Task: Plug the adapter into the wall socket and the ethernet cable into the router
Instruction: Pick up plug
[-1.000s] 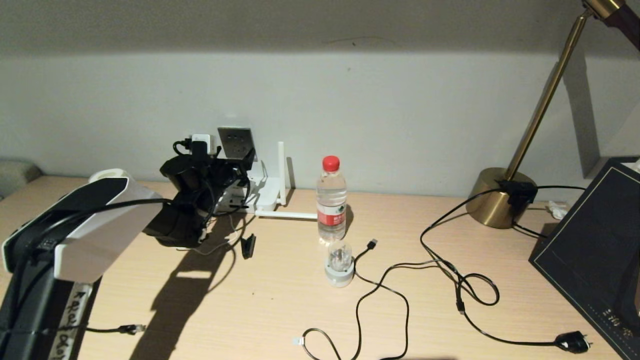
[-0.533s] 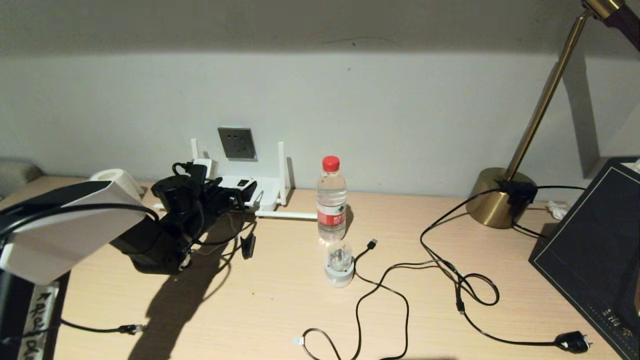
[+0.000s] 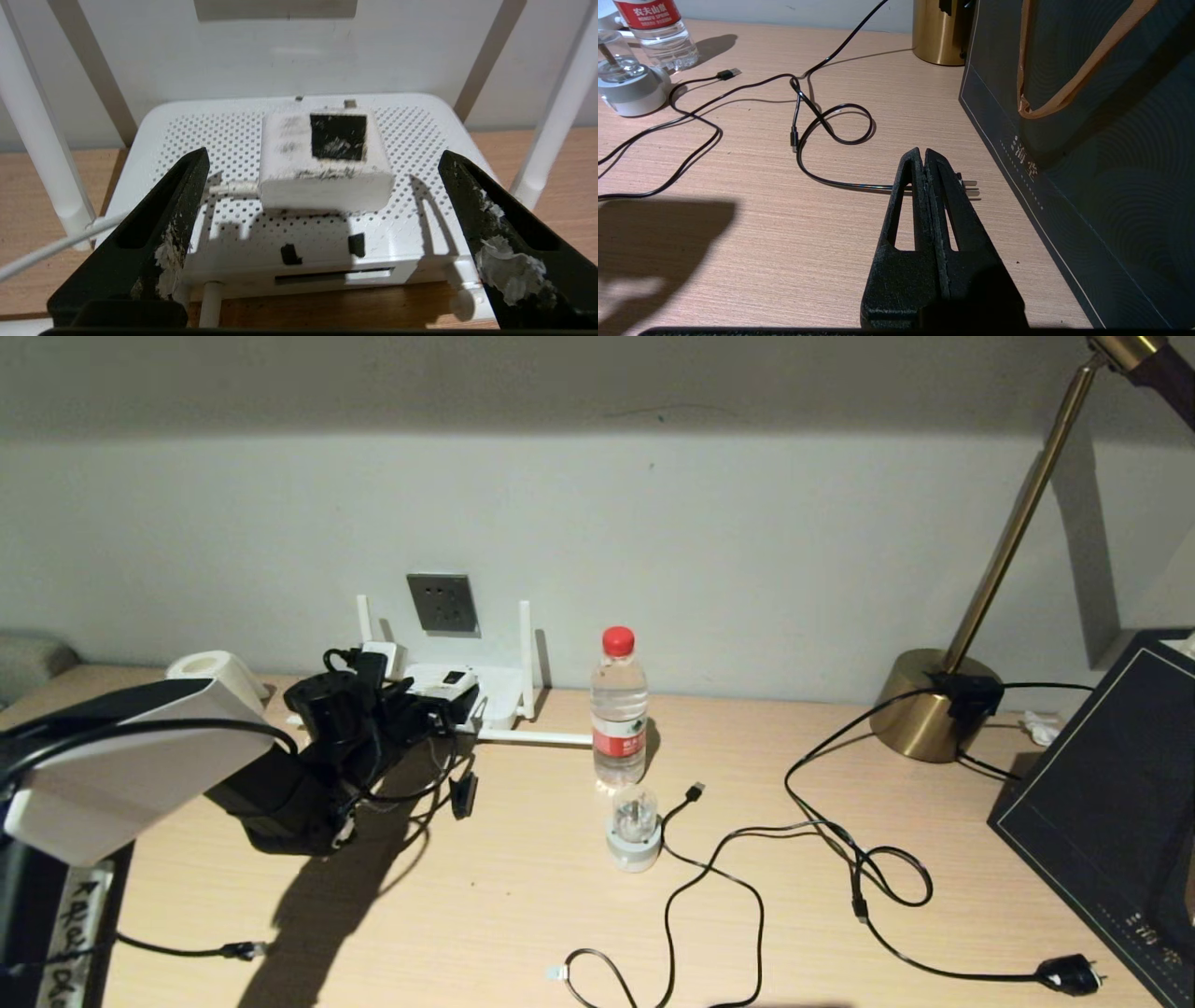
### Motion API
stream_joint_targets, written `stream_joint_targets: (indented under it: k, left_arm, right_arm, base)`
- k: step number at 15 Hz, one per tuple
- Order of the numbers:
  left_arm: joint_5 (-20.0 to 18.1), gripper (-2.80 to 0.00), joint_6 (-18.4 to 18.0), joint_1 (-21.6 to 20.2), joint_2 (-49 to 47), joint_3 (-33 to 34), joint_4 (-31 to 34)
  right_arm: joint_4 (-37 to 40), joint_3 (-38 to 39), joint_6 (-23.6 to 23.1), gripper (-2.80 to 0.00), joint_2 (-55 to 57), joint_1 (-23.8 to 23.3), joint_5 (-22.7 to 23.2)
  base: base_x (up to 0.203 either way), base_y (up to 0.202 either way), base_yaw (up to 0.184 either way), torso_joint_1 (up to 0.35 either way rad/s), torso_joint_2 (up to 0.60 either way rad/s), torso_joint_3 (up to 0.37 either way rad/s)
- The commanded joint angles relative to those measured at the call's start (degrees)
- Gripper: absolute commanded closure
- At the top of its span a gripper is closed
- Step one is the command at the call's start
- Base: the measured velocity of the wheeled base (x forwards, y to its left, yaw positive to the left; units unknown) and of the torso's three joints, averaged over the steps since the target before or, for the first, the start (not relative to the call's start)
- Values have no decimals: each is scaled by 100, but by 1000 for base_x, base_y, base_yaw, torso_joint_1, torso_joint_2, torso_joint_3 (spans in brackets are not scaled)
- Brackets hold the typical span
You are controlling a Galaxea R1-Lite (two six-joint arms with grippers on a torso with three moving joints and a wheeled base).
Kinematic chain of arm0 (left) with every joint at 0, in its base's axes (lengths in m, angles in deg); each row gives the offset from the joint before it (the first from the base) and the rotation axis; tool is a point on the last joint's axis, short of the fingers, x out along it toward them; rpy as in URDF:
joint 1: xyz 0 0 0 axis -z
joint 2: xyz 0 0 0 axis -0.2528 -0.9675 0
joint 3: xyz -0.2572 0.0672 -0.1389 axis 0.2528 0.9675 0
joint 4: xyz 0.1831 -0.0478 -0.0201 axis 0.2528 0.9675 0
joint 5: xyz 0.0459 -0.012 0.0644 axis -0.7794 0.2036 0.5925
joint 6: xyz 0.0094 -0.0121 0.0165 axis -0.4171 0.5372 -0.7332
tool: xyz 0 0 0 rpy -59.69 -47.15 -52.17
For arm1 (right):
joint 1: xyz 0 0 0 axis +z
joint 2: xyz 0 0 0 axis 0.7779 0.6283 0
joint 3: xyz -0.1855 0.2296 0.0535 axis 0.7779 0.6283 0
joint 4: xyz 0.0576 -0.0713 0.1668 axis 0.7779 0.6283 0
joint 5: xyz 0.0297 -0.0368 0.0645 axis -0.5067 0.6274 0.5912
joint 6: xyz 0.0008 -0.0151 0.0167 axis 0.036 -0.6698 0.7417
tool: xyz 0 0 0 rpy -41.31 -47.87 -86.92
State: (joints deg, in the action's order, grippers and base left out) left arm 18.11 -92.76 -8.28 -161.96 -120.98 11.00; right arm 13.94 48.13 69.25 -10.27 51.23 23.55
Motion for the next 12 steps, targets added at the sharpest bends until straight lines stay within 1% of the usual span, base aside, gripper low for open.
stream_joint_targets:
  k: [1, 4, 5, 12]
  left_arm:
    - [3, -280, -1, 5, -151, -34, -43]
    - [3, -280, -1, -3, -283, -213, -43]
    - [-5, 0, -42, 5, -292, -221, -51]
    - [-5, 0, -63, 5, -327, -222, -87]
  right_arm:
    - [-7, 62, -2, 0, 0, 2, 2]
    - [-7, 62, -2, 0, 0, 2, 2]
    - [-7, 62, -2, 0, 0, 2, 2]
    - [-7, 62, -2, 0, 0, 2, 2]
  base:
    - [0, 0, 0, 0, 0, 0]
    - [0, 0, 0, 0, 0, 0]
    - [0, 0, 0, 0, 0, 0]
    - [0, 0, 0, 0, 0, 0]
